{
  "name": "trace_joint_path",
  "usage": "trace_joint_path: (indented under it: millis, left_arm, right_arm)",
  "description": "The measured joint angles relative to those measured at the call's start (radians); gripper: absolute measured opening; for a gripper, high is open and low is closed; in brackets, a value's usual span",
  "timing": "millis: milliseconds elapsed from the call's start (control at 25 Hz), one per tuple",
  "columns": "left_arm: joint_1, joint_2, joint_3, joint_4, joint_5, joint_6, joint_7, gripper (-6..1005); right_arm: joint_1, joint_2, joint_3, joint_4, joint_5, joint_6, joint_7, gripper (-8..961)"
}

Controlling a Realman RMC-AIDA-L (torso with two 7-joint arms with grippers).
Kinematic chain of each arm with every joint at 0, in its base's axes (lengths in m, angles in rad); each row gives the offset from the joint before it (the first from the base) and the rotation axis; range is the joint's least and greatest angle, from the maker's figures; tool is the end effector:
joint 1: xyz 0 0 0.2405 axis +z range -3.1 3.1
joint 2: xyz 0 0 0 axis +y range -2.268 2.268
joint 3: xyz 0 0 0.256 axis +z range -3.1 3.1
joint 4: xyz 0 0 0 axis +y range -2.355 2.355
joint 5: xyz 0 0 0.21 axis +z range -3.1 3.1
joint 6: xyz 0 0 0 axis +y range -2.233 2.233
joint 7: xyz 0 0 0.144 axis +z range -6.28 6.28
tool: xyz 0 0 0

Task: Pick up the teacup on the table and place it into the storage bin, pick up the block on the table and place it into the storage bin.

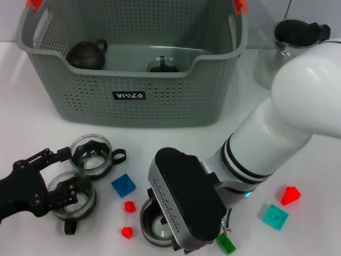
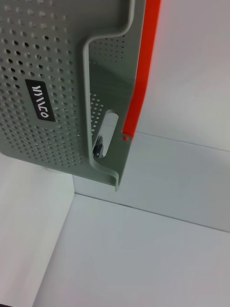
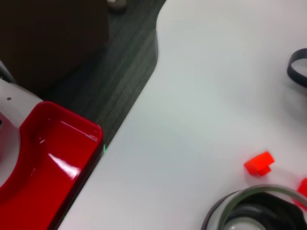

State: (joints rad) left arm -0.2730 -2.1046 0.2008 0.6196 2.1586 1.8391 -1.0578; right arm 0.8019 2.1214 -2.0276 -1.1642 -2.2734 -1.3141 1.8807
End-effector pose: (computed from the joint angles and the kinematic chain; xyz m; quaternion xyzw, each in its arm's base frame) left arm -0.3393 0.2202 0.0278 -0.8864 -0.2364 -0.3232 0.2324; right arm 0.1037 0.2861 -0.1408 0.9517 0.2246 0.1930 0.0817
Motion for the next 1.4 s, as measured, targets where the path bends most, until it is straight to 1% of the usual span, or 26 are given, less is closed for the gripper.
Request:
trace_joint_path:
  millis: [200, 280, 640, 760, 960, 1040, 1160, 1280, 1400]
  left_arm:
    - [0.000, -0.001, 0.000, 0.000, -0.002, 0.000, -0.001, 871]
    - [0.000, -0.002, 0.000, 0.000, -0.003, 0.000, -0.002, 871]
    - [-0.006, -0.002, 0.000, -0.001, -0.004, 0.000, -0.001, 872]
    - [-0.006, -0.002, 0.000, -0.001, -0.005, -0.001, -0.001, 872]
    - [-0.006, -0.002, 0.000, -0.001, -0.005, -0.001, -0.002, 871]
    - [-0.006, -0.002, 0.000, -0.002, -0.005, -0.002, -0.002, 871]
    - [-0.005, -0.002, 0.000, -0.001, -0.005, -0.006, -0.001, 872]
    - [-0.005, -0.003, 0.000, -0.001, -0.005, -0.012, -0.001, 872]
    - [-0.007, -0.003, -0.001, -0.002, -0.005, -0.013, -0.002, 871]
  right_arm:
    - [0.001, 0.000, -0.013, 0.005, 0.000, 0.008, 0.014, 524]
    - [0.006, -0.001, -0.009, 0.005, 0.002, 0.018, 0.056, 520]
    - [0.007, -0.002, -0.002, -0.005, 0.005, 0.011, 0.068, 321]
    - [0.000, -0.005, 0.028, -0.033, 0.024, -0.022, 0.069, 241]
    - [-0.003, -0.011, 0.155, -0.067, 0.058, -0.127, 0.072, 63]
    - [-0.012, -0.014, 0.232, -0.080, 0.061, -0.145, 0.080, 56]
    - [-0.040, -0.016, 0.347, -0.100, 0.071, -0.118, 0.086, 56]
    - [-0.078, -0.017, 0.441, -0.111, 0.142, -0.059, 0.086, 56]
    - [-0.096, -0.019, 0.517, -0.111, 0.246, -0.023, 0.088, 56]
